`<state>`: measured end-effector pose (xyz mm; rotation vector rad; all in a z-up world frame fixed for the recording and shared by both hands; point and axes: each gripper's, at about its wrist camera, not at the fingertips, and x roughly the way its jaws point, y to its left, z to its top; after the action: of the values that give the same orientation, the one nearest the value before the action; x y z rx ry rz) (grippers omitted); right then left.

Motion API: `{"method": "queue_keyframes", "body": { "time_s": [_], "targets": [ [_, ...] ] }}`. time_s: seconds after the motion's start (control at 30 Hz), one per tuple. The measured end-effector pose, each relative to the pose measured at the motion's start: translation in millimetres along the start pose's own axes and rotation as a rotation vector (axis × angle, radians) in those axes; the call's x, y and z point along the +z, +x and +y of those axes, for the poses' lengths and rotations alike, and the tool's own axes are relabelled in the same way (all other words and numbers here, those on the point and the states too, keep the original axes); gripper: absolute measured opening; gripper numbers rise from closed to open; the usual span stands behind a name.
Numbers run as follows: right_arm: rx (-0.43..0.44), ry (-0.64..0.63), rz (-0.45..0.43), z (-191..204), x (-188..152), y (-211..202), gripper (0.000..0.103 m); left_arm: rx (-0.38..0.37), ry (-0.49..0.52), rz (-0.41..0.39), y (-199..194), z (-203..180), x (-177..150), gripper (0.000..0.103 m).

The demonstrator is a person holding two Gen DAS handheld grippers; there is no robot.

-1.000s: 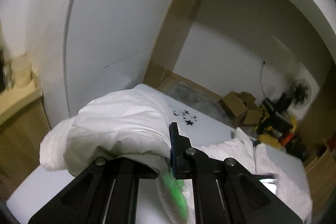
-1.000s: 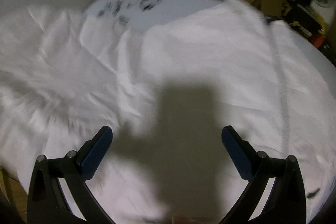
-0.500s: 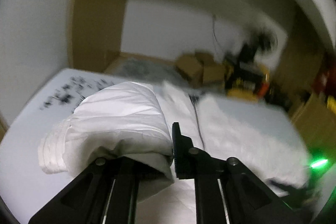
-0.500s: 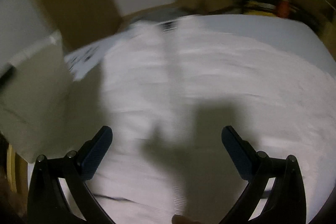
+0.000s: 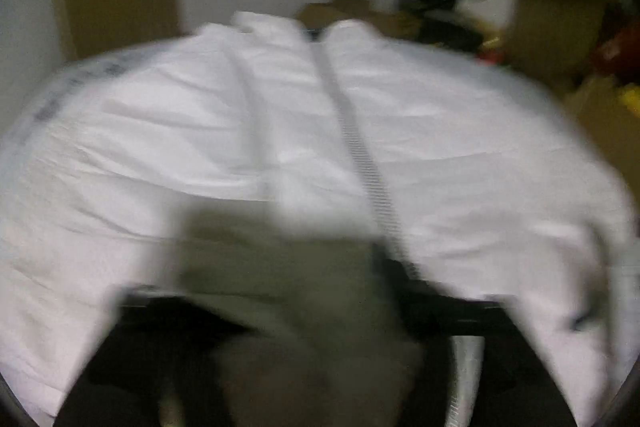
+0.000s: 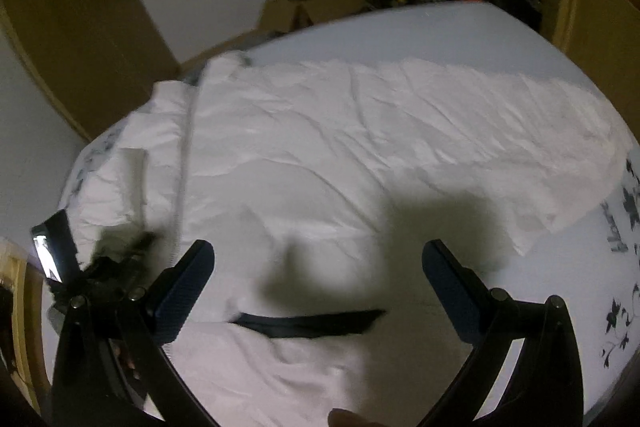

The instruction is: Fold large clothes

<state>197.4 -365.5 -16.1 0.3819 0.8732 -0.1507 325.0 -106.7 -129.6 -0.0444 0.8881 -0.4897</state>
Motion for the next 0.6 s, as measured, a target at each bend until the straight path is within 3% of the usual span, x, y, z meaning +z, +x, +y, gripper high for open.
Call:
{"method": "queue_keyframes", "body": {
  "time_s": [0.03, 0.13, 0.2, 0.37, 0.47, 0.53, 0.6],
  "targets": [
    [0.013, -0.007, -0.036, 6.9, -0.5, -12.2, 0.103, -0.056, -0.019, -0.023, -15.5, 0.7, -2.8, 0.103],
    [0.043, -0.049, -0.126, 33.4, 4.1, -31.4, 0.103, -0.156, -0.059, -0.118, -79.2, 5.6, -20.9, 0.103],
    [0.056, -0.128, -0.101, 62.9, 6.8, -29.3, 0.103, -0.185, -0.101, -0.182, -122.0, 25.2, -33.3, 0.103],
    [0.064, -0.361, 0.047, 168.7, -10.8, 7.4, 0.103, -0.045, -0.372, -0.337, -228.1, 123.3, -84.4, 0.103],
    [0.03, -0.448, 0.098, 244.8, -30.9, 38.2, 0.103, -0.084, -0.534, -0.376, -262.7, 171.3, -116.8, 0.103],
    [0.021, -0.498, 0.089, 282.6, -39.3, 51.4, 0.103, -0.08, -0.585, -0.385, -276.6, 188.8, -131.8, 0.103],
    [-0.048, -0.574, 0.061, 324.8, -52.6, 67.3, 0.102, -0.069, -0.597, -0.388, -291.3, 195.0, -150.4, 0.103]
  ]
}}
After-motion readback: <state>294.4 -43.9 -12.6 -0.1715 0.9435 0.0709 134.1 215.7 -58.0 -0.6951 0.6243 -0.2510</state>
